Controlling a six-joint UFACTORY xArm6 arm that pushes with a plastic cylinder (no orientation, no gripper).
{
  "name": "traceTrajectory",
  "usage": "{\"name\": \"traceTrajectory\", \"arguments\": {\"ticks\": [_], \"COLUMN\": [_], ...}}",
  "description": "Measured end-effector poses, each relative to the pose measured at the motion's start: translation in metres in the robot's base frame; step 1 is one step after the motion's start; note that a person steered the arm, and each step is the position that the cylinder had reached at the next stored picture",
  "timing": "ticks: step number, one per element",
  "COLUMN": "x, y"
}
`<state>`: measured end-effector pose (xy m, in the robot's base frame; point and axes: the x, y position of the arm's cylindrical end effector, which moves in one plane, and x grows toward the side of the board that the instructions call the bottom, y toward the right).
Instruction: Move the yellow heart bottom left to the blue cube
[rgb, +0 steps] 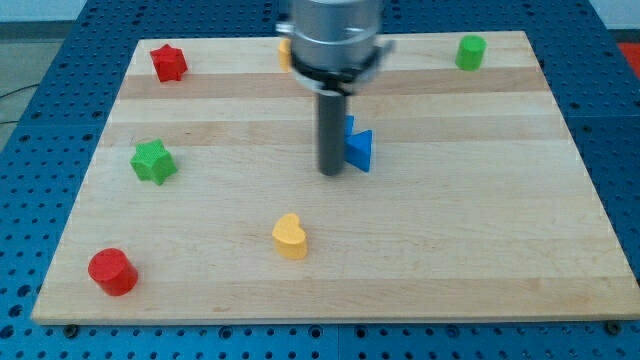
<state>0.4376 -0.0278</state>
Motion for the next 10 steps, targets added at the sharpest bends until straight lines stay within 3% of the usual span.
{"name": "traceTrajectory", "arguments": {"ticks": [2, 3, 4, 6, 7, 8, 10], "x": [0.101, 0.165, 0.132, 0.07, 0.097, 0.053, 0.021], "y": [0.107, 0.046, -0.015, -0.01, -0.023, -0.054, -0.037]}}
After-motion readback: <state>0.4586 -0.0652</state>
